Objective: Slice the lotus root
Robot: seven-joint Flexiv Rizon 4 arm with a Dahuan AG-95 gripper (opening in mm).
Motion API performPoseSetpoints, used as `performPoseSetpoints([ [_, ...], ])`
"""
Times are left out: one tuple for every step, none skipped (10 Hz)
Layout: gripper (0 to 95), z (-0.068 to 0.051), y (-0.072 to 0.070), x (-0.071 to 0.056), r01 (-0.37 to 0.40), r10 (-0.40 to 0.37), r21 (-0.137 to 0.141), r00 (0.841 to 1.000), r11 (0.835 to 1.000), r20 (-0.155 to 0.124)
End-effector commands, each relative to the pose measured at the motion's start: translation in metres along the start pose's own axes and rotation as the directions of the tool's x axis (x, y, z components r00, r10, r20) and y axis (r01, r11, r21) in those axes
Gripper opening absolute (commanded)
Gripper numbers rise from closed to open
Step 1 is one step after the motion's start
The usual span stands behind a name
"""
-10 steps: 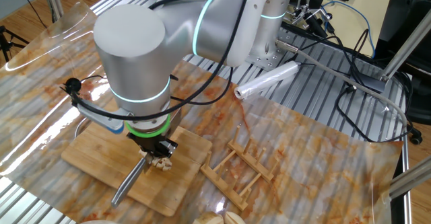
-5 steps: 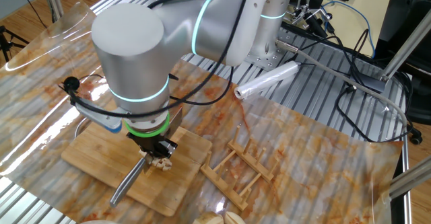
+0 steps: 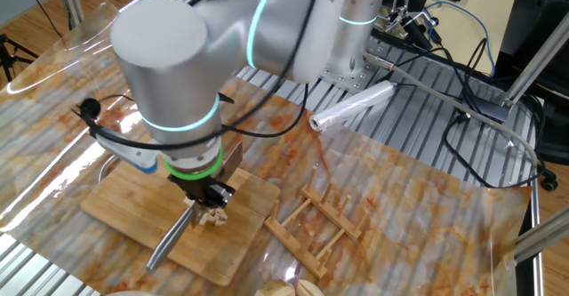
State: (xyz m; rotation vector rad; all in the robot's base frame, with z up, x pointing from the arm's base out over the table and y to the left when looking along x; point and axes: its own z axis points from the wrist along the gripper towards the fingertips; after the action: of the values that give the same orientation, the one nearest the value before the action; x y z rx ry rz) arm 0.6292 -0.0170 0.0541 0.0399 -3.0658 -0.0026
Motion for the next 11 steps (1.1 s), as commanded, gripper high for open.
performPoseSetpoints([
  [0.0, -0.007, 0.0, 0.004, 0.0, 0.0, 0.0, 1.0, 1.0, -0.002],
  [0.0, -0.01, -0.001, 0.005, 0.007, -0.007, 0.007, 1.0, 1.0, -0.003],
  [0.0, -0.015, -0.004, 0.005, 0.025, -0.025, 0.024, 1.0, 0.999, -0.006],
  [0.0, -0.018, -0.007, 0.004, 0.03, -0.03, 0.026, 1.0, 0.999, -0.006],
  [0.0, -0.02, -0.01, 0.003, 0.04, -0.039, 0.029, 0.999, 0.999, -0.005],
  [0.0, -0.023, -0.015, 0.002, 0.054, -0.053, 0.03, 0.999, 0.998, -0.006],
  [0.0, -0.025, -0.017, 0.001, 0.062, -0.062, 0.033, 0.998, 0.997, -0.005],
  [0.0, -0.025, -0.018, 0.001, 0.073, -0.072, 0.043, 0.997, 0.996, -0.005],
  [0.0, -0.026, -0.019, 0.001, 0.079, -0.079, 0.044, 0.997, 0.996, -0.005],
  [0.0, -0.026, -0.019, 0.001, 0.083, -0.083, 0.045, 0.997, 0.996, -0.005],
  [0.0, -0.026, -0.02, 0.001, 0.09, -0.09, 0.051, 0.996, 0.995, -0.006],
])
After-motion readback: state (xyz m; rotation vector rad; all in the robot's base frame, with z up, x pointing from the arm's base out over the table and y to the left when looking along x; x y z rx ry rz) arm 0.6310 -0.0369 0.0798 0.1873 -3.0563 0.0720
